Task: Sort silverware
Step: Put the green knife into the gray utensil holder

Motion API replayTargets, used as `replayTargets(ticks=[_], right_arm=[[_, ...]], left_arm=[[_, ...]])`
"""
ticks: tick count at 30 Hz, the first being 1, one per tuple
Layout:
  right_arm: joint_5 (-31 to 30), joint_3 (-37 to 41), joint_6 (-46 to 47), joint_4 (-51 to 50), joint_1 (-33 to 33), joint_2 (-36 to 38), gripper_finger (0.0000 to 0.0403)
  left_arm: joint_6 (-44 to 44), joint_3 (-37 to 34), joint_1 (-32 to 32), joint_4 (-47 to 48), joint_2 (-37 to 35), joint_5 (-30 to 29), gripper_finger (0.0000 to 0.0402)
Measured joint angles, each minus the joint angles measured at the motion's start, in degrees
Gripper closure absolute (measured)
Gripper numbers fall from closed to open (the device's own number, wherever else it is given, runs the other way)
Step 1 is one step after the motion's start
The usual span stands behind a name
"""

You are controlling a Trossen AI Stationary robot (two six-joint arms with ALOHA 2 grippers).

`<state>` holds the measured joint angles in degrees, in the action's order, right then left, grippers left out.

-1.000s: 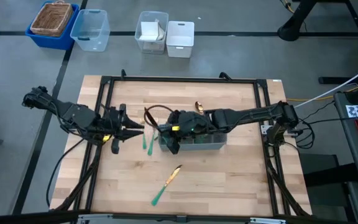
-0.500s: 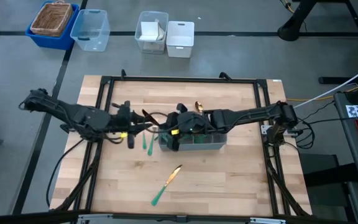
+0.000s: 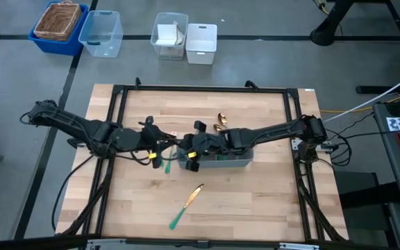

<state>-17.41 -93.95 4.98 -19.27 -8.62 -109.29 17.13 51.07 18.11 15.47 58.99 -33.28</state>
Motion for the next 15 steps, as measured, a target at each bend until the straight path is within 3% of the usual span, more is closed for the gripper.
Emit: replayTargets(ticks=[15], right_arm=[[0.5,0.0,-0.5,-2.9,0.0,-1.9,0.0371]], left_arm=[[0.9,0.0,0.0,0.5,2.0,0.0,0.0316]])
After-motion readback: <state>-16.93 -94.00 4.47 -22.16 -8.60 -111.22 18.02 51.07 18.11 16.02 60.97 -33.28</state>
